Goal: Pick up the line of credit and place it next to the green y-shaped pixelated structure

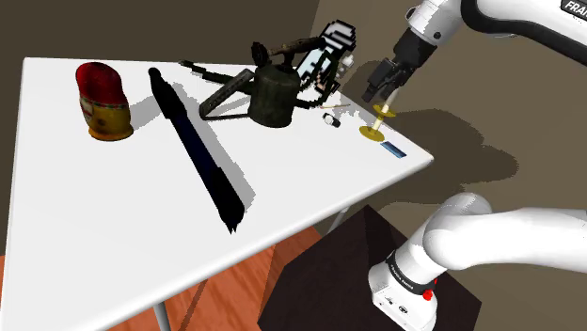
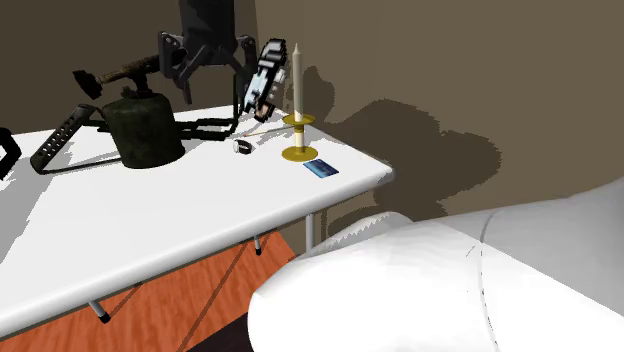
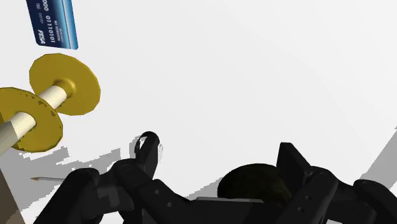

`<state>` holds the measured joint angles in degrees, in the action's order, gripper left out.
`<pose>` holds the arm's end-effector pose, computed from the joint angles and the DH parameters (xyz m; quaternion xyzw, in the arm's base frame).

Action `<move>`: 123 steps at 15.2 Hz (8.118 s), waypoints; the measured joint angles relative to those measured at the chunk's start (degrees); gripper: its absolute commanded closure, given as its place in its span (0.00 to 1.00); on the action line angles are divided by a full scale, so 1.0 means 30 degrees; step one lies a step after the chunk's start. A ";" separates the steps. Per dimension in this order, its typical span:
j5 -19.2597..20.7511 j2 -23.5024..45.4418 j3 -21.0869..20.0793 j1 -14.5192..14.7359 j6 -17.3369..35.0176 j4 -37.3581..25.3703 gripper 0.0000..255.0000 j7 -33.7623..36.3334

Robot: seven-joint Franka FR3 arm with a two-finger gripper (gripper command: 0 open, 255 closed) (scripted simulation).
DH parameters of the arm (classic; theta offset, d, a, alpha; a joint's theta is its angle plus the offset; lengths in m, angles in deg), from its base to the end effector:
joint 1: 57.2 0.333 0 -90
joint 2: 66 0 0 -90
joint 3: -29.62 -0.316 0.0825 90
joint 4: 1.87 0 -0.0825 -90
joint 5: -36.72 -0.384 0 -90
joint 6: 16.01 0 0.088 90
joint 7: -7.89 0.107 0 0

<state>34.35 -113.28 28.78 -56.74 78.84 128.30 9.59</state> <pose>0.3027 0.0130 0.6509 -0.9944 0.0048 -0.1037 0.0178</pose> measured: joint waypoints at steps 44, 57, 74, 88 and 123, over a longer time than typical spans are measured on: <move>0.6267 -0.7428 0.9660 -0.4723 1.2947 1.3234 1.00 -0.6920; 0.5370 -0.7391 0.8518 -0.3865 1.0411 1.0500 1.00 -0.6410; 0.4248 -0.6246 0.7132 -0.2784 0.6977 0.5800 1.00 -0.5827; 0.3556 -0.4652 0.6360 -0.2096 0.4301 0.1494 1.00 -0.5517; 0.0382 0.3247 -0.7128 -0.1575 0.6282 -0.4165 1.00 0.6685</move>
<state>35.50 -103.53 7.39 -61.46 97.69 115.80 29.65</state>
